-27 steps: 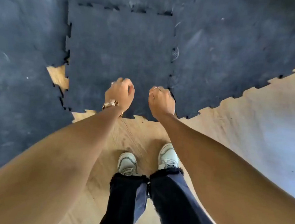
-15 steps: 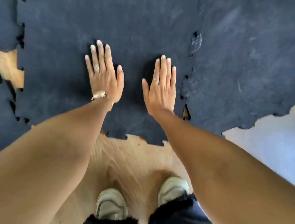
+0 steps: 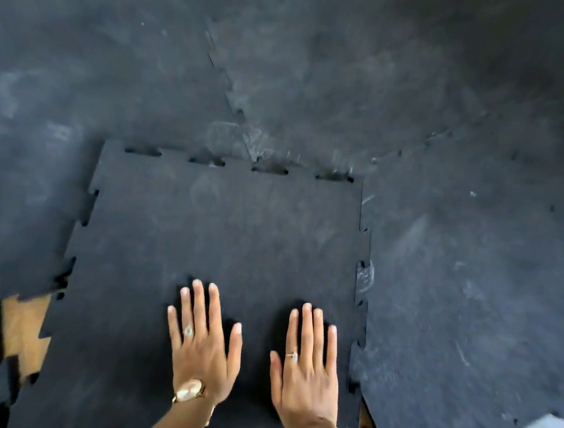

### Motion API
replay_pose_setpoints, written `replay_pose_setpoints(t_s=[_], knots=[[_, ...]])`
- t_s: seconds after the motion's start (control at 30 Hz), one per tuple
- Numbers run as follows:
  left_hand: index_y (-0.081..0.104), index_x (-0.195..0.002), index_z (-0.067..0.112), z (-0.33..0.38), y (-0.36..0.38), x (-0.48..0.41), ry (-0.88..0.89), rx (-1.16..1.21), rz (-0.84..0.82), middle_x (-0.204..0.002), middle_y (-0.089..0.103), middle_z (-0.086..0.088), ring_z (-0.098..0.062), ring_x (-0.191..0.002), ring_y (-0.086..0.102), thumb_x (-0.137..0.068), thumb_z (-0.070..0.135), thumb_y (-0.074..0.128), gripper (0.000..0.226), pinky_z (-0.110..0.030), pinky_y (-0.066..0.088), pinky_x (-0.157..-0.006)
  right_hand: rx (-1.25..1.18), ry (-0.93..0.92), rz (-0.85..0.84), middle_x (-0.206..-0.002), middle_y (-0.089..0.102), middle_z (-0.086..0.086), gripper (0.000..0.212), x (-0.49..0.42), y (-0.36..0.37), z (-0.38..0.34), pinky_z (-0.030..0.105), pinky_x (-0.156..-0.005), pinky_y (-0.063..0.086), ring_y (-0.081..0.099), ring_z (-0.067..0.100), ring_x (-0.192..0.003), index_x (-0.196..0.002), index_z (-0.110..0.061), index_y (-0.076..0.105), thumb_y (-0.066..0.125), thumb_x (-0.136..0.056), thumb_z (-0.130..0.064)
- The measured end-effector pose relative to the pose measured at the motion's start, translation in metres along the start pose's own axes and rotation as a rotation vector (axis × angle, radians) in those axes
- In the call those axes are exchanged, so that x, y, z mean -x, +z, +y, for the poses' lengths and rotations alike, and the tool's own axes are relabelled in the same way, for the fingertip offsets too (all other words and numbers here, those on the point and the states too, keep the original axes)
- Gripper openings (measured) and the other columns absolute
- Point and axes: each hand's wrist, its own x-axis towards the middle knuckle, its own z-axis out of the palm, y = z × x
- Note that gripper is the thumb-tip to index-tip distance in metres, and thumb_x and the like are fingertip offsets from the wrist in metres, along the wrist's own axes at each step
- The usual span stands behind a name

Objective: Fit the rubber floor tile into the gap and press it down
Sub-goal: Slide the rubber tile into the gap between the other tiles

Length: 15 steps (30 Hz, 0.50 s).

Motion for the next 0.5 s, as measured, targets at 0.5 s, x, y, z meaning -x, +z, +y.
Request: replay_pose_setpoints(t_s=[0.5], knots=[[0.037, -0.147, 0.002, 0.004, -0.007, 0.003, 0.027, 0.049, 0.091, -0.153, 0.034, -0.023, -0.039, -0.142, 0.031, -0.093, 0.045, 0.026, 0.070, -0.058, 0.023, -0.115, 0.061, -0.004, 0.011, -0.160, 0.016, 0.015, 0.067, 0.005, -0.018, -0.005, 0.048, -0.117, 0.008, 0.010, 0.030, -0.148, -0.151, -0.005, 0.021, 0.020, -0.099, -0.047]])
